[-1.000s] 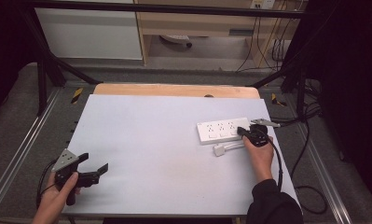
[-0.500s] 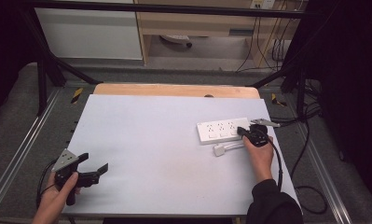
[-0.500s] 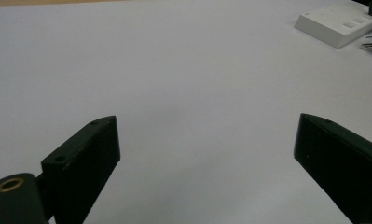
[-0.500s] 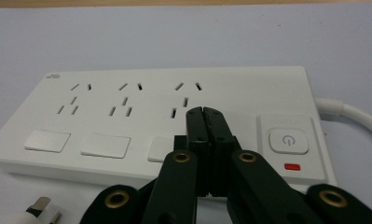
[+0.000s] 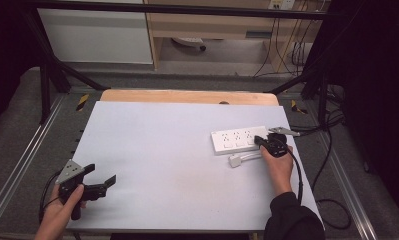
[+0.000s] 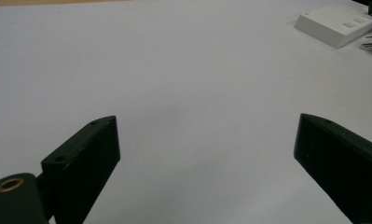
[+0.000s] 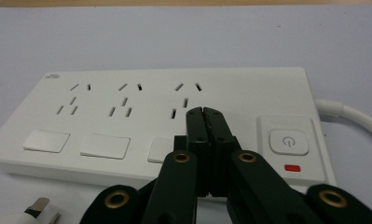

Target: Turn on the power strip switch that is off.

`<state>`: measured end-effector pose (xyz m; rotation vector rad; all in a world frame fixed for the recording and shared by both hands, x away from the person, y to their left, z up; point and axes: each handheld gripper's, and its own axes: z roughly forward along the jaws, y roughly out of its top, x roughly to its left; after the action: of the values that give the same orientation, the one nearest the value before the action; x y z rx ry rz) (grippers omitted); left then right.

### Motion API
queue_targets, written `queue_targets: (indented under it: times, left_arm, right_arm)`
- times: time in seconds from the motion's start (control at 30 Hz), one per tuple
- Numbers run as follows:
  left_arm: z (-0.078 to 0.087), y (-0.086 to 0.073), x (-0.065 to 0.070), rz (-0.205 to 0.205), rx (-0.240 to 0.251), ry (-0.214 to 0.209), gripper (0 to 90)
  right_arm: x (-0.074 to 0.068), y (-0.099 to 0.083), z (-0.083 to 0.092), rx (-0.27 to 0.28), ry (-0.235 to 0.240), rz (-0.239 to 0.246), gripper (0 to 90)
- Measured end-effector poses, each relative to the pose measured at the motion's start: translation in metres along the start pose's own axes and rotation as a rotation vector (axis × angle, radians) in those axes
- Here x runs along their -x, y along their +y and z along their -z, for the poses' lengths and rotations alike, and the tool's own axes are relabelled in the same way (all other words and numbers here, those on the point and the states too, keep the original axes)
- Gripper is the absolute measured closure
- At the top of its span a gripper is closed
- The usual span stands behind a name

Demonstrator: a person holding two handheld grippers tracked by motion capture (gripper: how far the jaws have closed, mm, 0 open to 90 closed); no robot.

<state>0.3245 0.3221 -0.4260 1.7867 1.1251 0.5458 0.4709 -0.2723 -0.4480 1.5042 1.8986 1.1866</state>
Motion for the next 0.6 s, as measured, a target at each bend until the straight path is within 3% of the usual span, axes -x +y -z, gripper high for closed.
queue_targets:
  times: [0.6]
  left_arm:
    - [0.0004, 0.0001, 0.0, -0.003, 0.001, 0.0, 7.0]
  right_arm:
    - [-0.0038, 0.0027, 0.0022, 0.02, 0.008, 0.015, 90.0]
